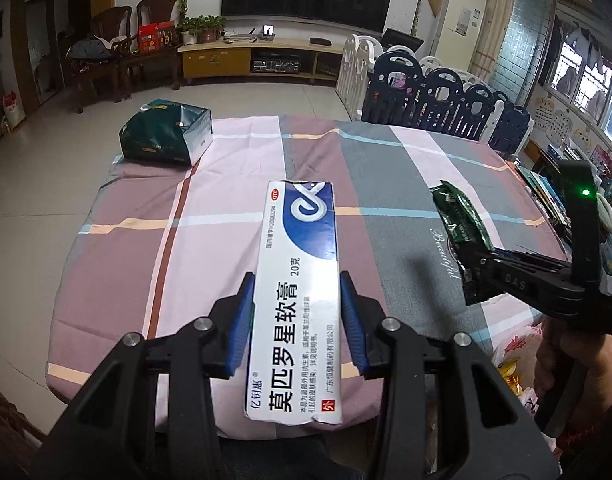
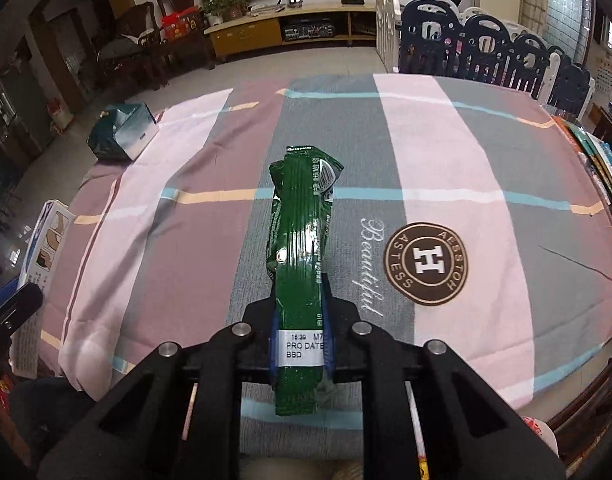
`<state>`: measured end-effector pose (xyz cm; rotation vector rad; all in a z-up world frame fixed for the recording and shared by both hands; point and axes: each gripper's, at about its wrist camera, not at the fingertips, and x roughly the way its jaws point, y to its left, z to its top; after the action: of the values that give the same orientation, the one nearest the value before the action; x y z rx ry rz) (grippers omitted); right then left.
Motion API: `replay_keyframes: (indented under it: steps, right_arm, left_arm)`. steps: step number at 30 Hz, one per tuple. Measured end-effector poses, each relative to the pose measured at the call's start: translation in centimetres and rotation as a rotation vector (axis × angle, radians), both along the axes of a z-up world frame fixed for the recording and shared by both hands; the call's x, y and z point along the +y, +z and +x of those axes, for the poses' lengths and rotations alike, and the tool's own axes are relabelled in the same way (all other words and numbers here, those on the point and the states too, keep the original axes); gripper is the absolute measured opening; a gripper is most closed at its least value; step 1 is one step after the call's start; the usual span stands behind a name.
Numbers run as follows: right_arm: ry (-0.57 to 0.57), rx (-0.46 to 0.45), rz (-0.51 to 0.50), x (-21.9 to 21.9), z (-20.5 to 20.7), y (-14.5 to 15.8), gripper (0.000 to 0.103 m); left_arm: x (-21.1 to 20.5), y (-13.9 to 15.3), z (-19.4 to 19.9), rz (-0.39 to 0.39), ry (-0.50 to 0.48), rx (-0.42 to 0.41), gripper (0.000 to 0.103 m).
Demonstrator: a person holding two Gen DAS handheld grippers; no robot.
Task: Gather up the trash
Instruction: 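Carry the medicine box in the left gripper and green wrapper in the right over the wastebasket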
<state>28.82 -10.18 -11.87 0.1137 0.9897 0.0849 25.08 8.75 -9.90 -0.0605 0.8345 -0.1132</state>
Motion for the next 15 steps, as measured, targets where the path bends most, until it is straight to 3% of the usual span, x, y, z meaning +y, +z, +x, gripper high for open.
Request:
replay_keyframes:
  steps: [7, 15]
  right_arm:
    - [-0.040, -0.126, 0.050, -3.9, -6.9, 6.4, 0.017]
    - [-0.109, -0.216, 0.021, -8.3, -17.1, 11.6, 0.017]
  left_arm:
    - [-2.9, 3.7, -3.5, -0.019, -0.065, -0.086, 0.042]
    - [-9.1, 7.9, -9.1, -0.036, -0.190, -0.163, 0.042]
